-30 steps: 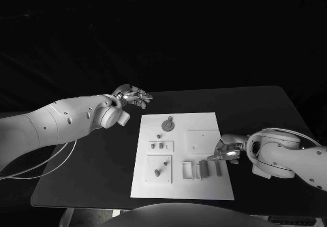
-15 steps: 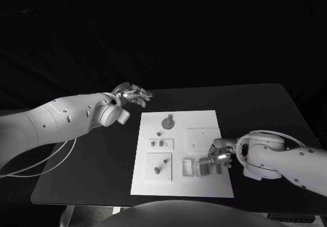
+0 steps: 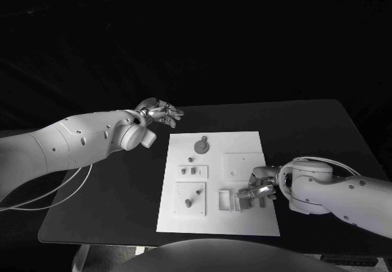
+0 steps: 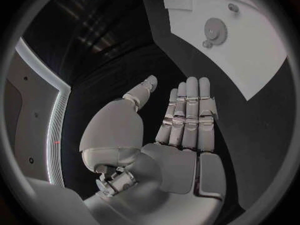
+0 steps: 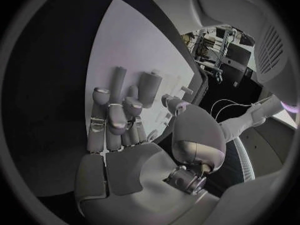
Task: Assemble the parts on the task board
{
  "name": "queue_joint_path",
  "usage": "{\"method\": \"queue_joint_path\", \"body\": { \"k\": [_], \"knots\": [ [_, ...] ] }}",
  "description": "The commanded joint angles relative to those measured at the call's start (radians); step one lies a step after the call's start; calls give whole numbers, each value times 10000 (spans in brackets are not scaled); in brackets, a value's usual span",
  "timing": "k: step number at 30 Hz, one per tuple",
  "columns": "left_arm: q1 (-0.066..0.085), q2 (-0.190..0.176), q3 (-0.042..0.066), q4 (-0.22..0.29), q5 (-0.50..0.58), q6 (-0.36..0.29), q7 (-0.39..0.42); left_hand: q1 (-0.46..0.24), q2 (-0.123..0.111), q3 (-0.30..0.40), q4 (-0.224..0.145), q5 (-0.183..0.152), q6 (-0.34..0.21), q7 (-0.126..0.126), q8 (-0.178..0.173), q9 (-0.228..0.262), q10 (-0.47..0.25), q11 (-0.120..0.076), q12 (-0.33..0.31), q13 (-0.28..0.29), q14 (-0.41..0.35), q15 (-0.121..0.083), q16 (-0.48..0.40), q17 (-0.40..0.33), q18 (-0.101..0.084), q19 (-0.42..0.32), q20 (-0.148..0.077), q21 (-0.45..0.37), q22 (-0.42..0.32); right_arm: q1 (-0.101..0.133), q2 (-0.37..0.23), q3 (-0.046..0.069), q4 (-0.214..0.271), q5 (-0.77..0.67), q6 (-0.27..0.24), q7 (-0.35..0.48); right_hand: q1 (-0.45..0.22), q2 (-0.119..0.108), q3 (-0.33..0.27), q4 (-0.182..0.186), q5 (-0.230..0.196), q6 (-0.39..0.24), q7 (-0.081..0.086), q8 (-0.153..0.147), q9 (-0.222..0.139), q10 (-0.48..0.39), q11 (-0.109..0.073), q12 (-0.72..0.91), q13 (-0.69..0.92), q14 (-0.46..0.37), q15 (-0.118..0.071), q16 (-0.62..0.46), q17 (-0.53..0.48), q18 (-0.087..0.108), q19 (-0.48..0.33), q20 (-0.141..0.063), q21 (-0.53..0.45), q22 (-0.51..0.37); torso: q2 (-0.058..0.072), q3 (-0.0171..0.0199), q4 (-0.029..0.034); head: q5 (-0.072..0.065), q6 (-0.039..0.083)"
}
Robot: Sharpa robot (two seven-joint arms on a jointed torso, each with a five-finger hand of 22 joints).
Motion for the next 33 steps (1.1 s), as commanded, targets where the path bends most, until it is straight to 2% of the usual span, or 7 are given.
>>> {"method": "queue_joint_path", "body": {
  "k": [1, 13, 17, 22, 23, 26, 33],
  "knots": [
    [6, 13, 4, 25, 65, 166, 52, -81, 2, -5, 47, -6, -69, -7, 64, -11, -86, 14, 62, -11, 51, 16, -69, 11, 117, 1, -11, -55, 12, -27, 90, -15, -50, -684, 201, -140, 12, -83, -2, 53, -44, -66, 17, -37, -35, -53, -5, 20, 15, -24, 8, 18, -3, 203, -50, -44, 39, 209, 1, -2, 1, 5, -12],
    [7, 7, 0, 41, 65, 173, 37, -76, 0, -3, 45, -7, -71, -7, 66, -12, -87, 14, 63, -13, 52, 15, -73, 18, 118, 0, -11, -57, 16, -43, 257, -40, -76, -837, 246, -519, 208, -1, 20, 49, -39, -35, 11, -37, -16, -51, -10, 9, 15, -70, 9, 6, -64, 203, -69, -56, 67, 209, 4, -19, 0, -4, -28],
    [7, -3, -1, 46, 65, 175, 31, -73, -2, -2, 43, -6, -71, -8, 66, -12, -87, 14, 64, -13, 52, 15, -75, 21, 119, 0, -11, -58, 17, -72, 301, -86, -105, -837, 282, -544, 598, 146, 6, -229, -28, -20, 15, -39, 3, -42, -7, 1, 14, -85, 15, -1, -72, 203, -93, -55, 101, 214, 4, -19, 7, 15, -43],
    [7, -26, -3, 44, 65, 163, 20, -66, -2, 1, 39, -6, -71, -8, 68, -13, -86, 13, 65, -14, 53, 15, -77, 26, 120, 0, -11, -59, 19, -103, 302, -135, -108, -837, 263, -572, 1387, 953, -424, -1531, 127, 13, 21, -89, 16, -59, 16, -23, 24, -125, 42, -26, -78, 202, -231, 14, 152, 212, 4, -16, 4, 30, -58],
    [7, -27, -3, 44, 65, 163, 21, -64, -3, 2, 38, -6, -71, -8, 68, -13, -86, 13, 66, -14, 53, 15, -78, 27, 120, -1, -12, -59, 20, -103, 301, -137, -111, -852, 224, -586, 1433, 1217, -610, -2036, 133, 48, 28, -116, 5, -64, 21, -38, 23, -128, 52, -39, -64, 203, -272, 63, 158, 203, 4, -16, 4, 30, -58],
    [7, -22, -4, 52, 65, 172, 22, -58, -4, 3, 34, -6, -71, -8, 69, -13, -86, 13, 67, -14, 53, 14, -80, 31, 121, -1, -12, -60, 22, -103, 306, -141, -115, -1135, 28, -642, 1632, 1183, -651, -2754, 165, 104, 18, -154, -18, -57, 7, -47, 25, -122, 55, -55, -50, 203, -290, 76, 154, 190, 5, -14, -8, 40, -64],
    [7, -31, -6, 53, 65, 157, 15, -52, -3, 6, 30, -6, -71, -9, 70, -14, -85, 12, 69, -15, 54, 14, -82, 35, 121, 0, -12, -60, 24, -103, 316, -141, -112, -1178, -217, -704, 1584, 1184, -422, -3503, 169, 247, 3, -213, -63, 5, 3, -67, 13, -75, 64, -98, -40, 203, -218, 138, 124, 163, 5, -9, -4, 45, -78]
  ]
}}
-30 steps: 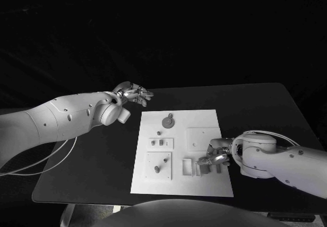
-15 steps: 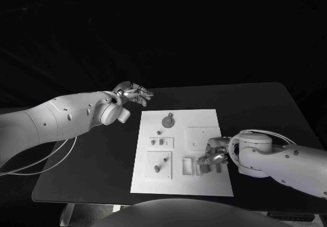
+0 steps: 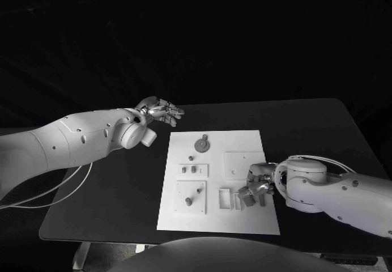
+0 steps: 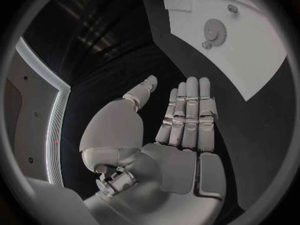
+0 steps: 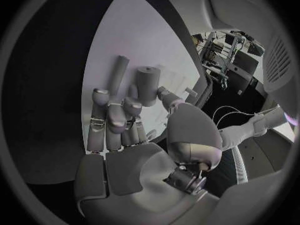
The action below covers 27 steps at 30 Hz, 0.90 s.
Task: Assemble the parts on the task board
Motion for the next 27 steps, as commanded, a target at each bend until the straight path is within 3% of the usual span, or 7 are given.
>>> {"method": "queue_joint_path", "body": {
  "k": [1, 14, 21, 27],
  "knots": [
    [7, 1, 4, 28, 58, 112, 46, -51, -3, 7, 29, -6, -71, -9, 31, -16, -85, 12, 69, -17, 54, 14, -44, 17, 198, 0, -12, -60, 10, -99, -3, -85, -77, -338, -54, -320, -16, 81, 851, -976, 48, 100, 9, -248, -106, 8, -7, -70, -1, -10, -23, -57, 18, 207, 46, 70, 3, 163, 1, 6, -1, 4, -9],
    [7, -3, 2, 5, 48, 104, 49, -42, -5, 10, 24, -6, -70, -9, 35, -17, -84, 11, 73, -18, 55, 14, -51, 30, 198, 0, -10, -63, 16, -96, -145, -80, -9, 1404, -984, -134, -463, 409, 1073, -1633, 44, 261, -17, -304, -134, 78, -33, -100, -9, 32, -23, -101, 26, 207, 106, 94, -34, 167, 0, 2, 3, 26, -15],
    [7, -4, 2, 1, 48, 100, 45, -59, -14, 2, 32, -4, -70, -8, 37, -19, -85, 13, 75, -20, 57, 16, -58, 40, 195, 0, -6, -65, 21, -84, -324, -74, 229, 2075, -1258, -49, -575, 415, 1133, -1793, 45, 329, -38, -309, -144, 133, -53, -136, -39, 51, -23, -121, 25, 207, 123, 93, -45, 168, 3, 4, -6, 39, -17],
    [7, 0, 2, -1, 47, 99, 42, -60, -15, 2, 34, -3, -70, -8, 39, -20, -86, 13, 77, -22, 57, 17, -62, 46, 196, 1, -7, -66, 24, 174, -582, -33, 538, 2120, -1485, -26, -616, 454, 1163, -1855, 44, 352, -45, -317, -153, 160, -60, -151, -51, 63, -24, -126, 26, 207, 133, 91, -48, 168, 0, -1, -15, 31, -11]
  ]
}}
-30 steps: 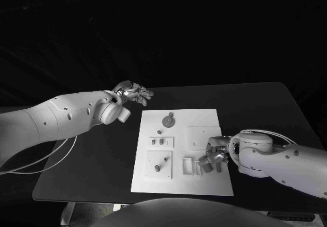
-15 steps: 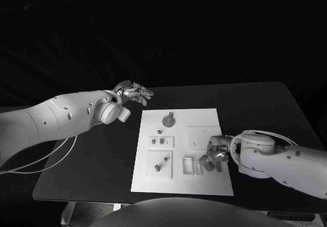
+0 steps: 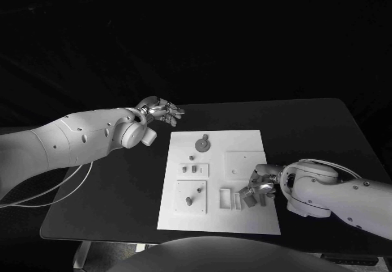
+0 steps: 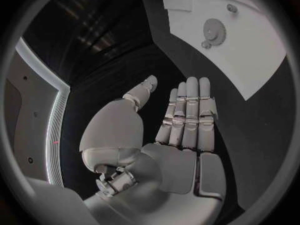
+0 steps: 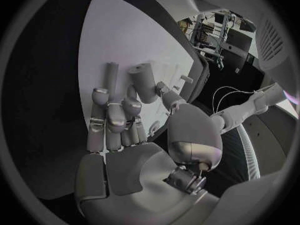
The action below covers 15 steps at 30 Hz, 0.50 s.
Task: Assemble the parts on the task board
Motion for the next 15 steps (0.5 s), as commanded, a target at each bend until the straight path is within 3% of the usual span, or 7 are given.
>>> {"method": "queue_joint_path", "body": {
  "k": [1, 9, 15],
  "knots": [
    [7, 14, 6, 14, 47, 99, 57, -60, -15, 3, 34, -3, -70, -8, 39, -11, -86, 13, 37, -15, 57, 17, -63, 19, 205, 1, -7, -66, 16, 140, -86, 49, 183, 267, -336, 42, -86, 36, 403, -468, 72, 67, -4, 38, 63, 61, -23, -45, -16, 43, -37, -50, -1, 207, 86, -10, -48, 168, -1, -4, -7, -12, 6],
    [7, 34, 6, 12, 45, 96, 46, -57, -16, 5, 33, -3, -71, -8, 41, -13, -87, 13, 39, -16, 58, 17, -68, 28, 207, 1, -8, -68, 20, 196, 7, 60, 322, 873, -611, 64, -174, 69, 457, -543, 75, 106, -16, 24, 47, 100, -36, -67, -29, 67, -42, -62, 0, 207, 111, -18, -55, 166, 4, 2, 12, -56, -1],
    [8, 35, 6, 8, 43, 80, 37, -58, -19, 5, 33, -3, -72, -8, 42, -14, -88, 13, 40, -18, 58, 17, -72, 33, 206, 1, -7, -70, 23, 213, 177, 58, 229, 2100, -829, 7, -215, 92, 468, -559, 71, 116, -17, 18, 41, 108, -36, -73, -32, 72, -43, -68, 1, 207, 117, -17, -59, 166, 2, -14, 6, -51, -23]
  ]
}}
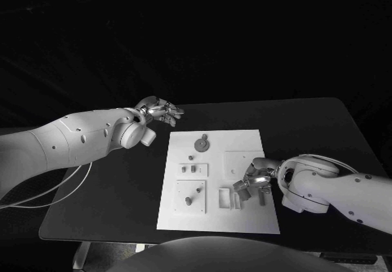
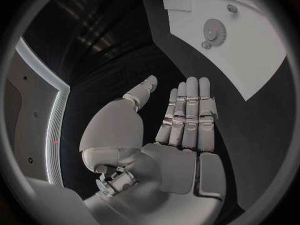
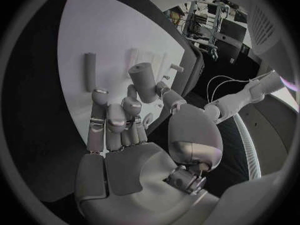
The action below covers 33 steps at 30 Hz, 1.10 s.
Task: Assemble the parts on the task board
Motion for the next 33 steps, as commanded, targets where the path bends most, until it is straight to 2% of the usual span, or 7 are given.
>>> {"method": "queue_joint_path", "body": {
  "k": [1, 4, 8, 12, 15, 29, 33],
  "knots": [
    [8, 20, 6, 14, 40, 85, 45, -58, -20, 5, 33, -4, -72, -8, 42, -14, -89, 13, 40, -9, 59, 17, -35, 14, 105, 0, -7, -70, 16, 13, 156, -2, -72, 1592, -294, -16, -37, 145, 266, -348, 19, 81, 25, -7, 34, 75, -2, -68, -12, 74, -44, -70, 4, 207, 72, -3, -61, 165, 2, -10, -2, 2, -15],
    [8, 32, 6, 18, 24, 94, 29, -58, -20, 5, 34, -3, -72, -8, 43, -15, -89, 13, 41, -10, 59, 17, -37, 17, 105, 1, -7, -70, 17, 14, 341, -11, -190, 2347, -388, -103, -142, 158, 271, -333, 19, 81, 28, -25, 21, 79, 2, -82, -15, 74, -45, -80, 3, 207, 73, 2, -72, 163, 3, -15, -1, 4, -24],
    [9, 44, 6, 14, 18, 89, 18, -59, -23, 4, 34, -4, -73, -8, 43, -15, -90, 14, 41, -11, 59, 17, -39, 21, 105, 0, -7, -71, 19, 13, 547, -76, -360, 3053, -789, -284, -167, 135, 299, -372, 23, 67, 33, -48, 7, 72, 8, -97, -17, 63, -48, -95, 4, 207, 62, 0, -84, 165, 7, -17, 6, -6, -12],
    [9, 39, 6, 18, 18, 26, 14, -62, -29, 3, 35, -4, -75, -7, 44, -17, -91, 14, 42, -12, 59, 18, -43, 25, 104, 0, -6, -73, 21, 13, 627, -282, -361, 3518, -860, -417, -175, 159, 310, -379, 23, 71, 35, -51, 4, 72, 9, -101, -17, 61, -49, -98, 5, 207, 62, 0, -87, 165, 5, -16, 4, 0, -12],
    [9, 30, 6, 20, 18, 12, 14, -73, -41, 0, 43, -4, -95, 0, 35, -24, -93, 15, 44, -15, 60, 19, -50, 36, 104, 1, -5, -75, 26, 13, 644, -322, -358, 3541, -888, -486, -200, 177, 313, -377, 21, 73, 36, -54, 1, 72, 12, -104, -17, 59, -49, -100, 6, 207, 62, 3, -88, 167, 3, -13, 3, 6, -26],
    [10, 46, 5, 32, 18, 21, -7, -75, -46, 3, 48, -4, -106, 5, 31, -29, -95, 15, 46, -17, 62, 19, -59, 49, 105, 1, -5, -79, 31, 11, 828, -352, -448, 3912, -874, -653, -335, 218, 313, -350, 17, 79, 43, -72, -14, 72, 18, -112, -11, 50, -46, -105, 15, 207, 53, 14, -94, 174, 8, 3, -1, -46, -52],
    [10, 41, 5, 42, 18, 19, -11, -74, -44, 6, 49, -3, -106, 5, 33, -29, -96, 15, 47, -18, 62, 18, -62, 53, 106, 1, -6, -80, 33, 11, 854, -352, -452, 3888, -628, -702, -380, 229, 315, -334, 17, 82, 44, -77, -18, 71, 19, -113, -8, 47, -46, -106, 19, 207, 49, 18, -96, 175, 3, -3, 5, -45, -60]
  ]
}}
